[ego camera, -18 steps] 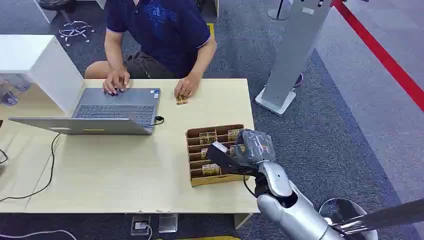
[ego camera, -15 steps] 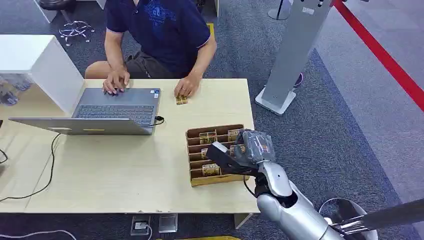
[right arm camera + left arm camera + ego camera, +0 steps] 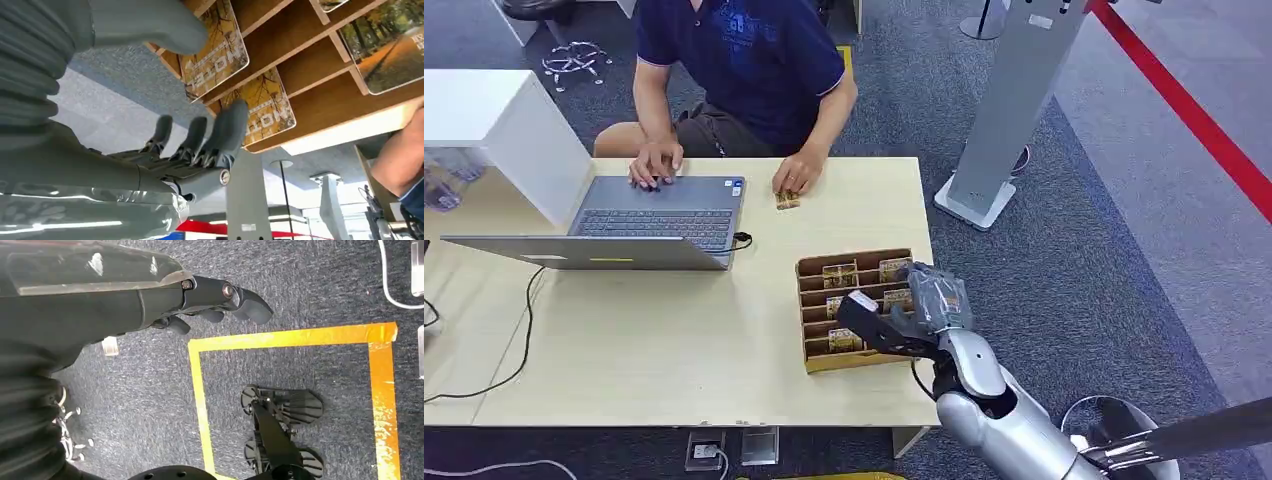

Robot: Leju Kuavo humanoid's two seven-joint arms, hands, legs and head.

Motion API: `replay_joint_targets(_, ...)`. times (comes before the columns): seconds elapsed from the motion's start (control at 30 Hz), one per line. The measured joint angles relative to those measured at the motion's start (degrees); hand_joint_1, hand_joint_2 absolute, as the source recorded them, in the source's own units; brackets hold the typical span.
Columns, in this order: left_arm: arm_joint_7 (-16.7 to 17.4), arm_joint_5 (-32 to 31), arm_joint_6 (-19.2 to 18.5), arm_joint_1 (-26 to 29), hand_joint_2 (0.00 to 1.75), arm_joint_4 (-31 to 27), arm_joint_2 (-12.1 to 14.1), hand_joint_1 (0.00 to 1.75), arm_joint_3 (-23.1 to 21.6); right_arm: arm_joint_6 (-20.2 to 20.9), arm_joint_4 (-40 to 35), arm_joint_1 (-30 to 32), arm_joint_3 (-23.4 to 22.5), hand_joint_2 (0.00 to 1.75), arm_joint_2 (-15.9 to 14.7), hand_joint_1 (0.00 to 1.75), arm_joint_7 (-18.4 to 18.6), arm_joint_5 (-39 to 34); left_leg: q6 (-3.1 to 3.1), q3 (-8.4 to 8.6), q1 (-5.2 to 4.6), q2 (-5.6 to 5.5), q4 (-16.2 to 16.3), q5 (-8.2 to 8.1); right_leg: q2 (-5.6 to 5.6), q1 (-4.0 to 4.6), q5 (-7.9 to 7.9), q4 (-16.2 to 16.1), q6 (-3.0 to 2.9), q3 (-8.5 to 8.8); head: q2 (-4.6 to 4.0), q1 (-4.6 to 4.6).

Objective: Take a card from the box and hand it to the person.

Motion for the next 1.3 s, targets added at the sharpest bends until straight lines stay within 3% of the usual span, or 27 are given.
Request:
replay_joint_targets(0.33, 0.0, 0.0, -0.02, 0.0, 1.75, 0.0, -0.02, 0.0, -0.68, 0.02, 0.55, 0.05, -0.11, 1.75, 0.0, 0.86, -0.04, 0.17, 0.0, 0.0, 0.0, 0.0, 0.0, 0.0, 0.0, 0.0, 0.0, 0.0, 0.0, 0.0, 0.0, 0.0)
replay_joint_targets(0.37, 0.0, 0.0, -0.02, 0.0, 1.75, 0.0, -0.02, 0.0, -0.7, 0.0, 0.61, 0.05, -0.11, 1.75, 0.0, 0.89, -0.09, 0.17, 0.0, 0.0, 0.0, 0.0, 0.0, 0.0, 0.0, 0.0, 0.0, 0.0, 0.0, 0.0, 0.0, 0.0)
replay_joint_targets(0.4, 0.0, 0.0, -0.02, 0.0, 1.75, 0.0, -0.02, 0.0, -0.7, -0.02, 0.68, 0.05, -0.13, 1.75, 0.0, 1.08, -0.11, 0.22, 0.0, 0.0, 0.0, 0.0, 0.0, 0.0, 0.0, 0.0, 0.0, 0.0, 0.0, 0.0, 0.0, 0.0)
replay_joint_targets(0.43, 0.0, 0.0, -0.02, 0.0, 1.75, 0.0, -0.02, 0.0, -0.7, -0.02, 0.7, 0.05, -0.13, 1.75, 0.0, 1.12, -0.15, 0.24, 0.0, 0.0, 0.0, 0.0, 0.0, 0.0, 0.0, 0.0, 0.0, 0.0, 0.0, 0.0, 0.0, 0.0)
replay_joint_targets(1.07, 0.0, 0.04, -0.07, -0.06, 1.75, 0.0, -0.02, 0.0, -0.9, -0.35, 1.57, 0.06, -0.66, 1.75, 0.09, 1.15, -0.35, 0.26, 0.0, 0.0, 0.0, 0.0, 0.0, 0.0, 0.0, 0.0, 0.0, 0.0, 0.0, 0.0, 0.0, -0.02)
replay_joint_targets(1.2, 0.0, 0.04, -0.07, -0.06, 1.75, 0.0, -0.02, 0.0, -0.98, -0.35, 1.62, 0.07, -0.66, 1.75, 0.11, 1.34, -0.35, 0.26, 0.0, 0.01, 0.0, 0.0, 0.0, 0.0, 0.0, 0.0, 0.0, 0.0, 0.0, 0.0, 0.0, -0.02)
replay_joint_targets(1.27, 0.0, 0.04, -0.07, -0.06, 1.75, 0.0, -0.02, 0.0, -1.09, -0.33, 1.62, 0.07, -0.66, 1.75, 0.09, 1.5, -0.35, 0.26, 0.0, 0.01, 0.0, 0.0, 0.0, 0.0, 0.0, 0.0, 0.0, 0.0, 0.0, 0.0, 0.0, -0.02)
replay_joint_targets(1.3, 0.0, 0.04, -0.07, -0.06, 1.75, 0.0, -0.02, 0.0, -1.14, -0.33, 1.6, 0.07, -0.66, 1.75, 0.09, 1.69, -0.37, 0.26, 0.0, 0.01, 0.0, 0.0, 0.0, 0.0, 0.0, 0.0, 0.0, 0.0, 0.0, 0.0, 0.0, -0.02)
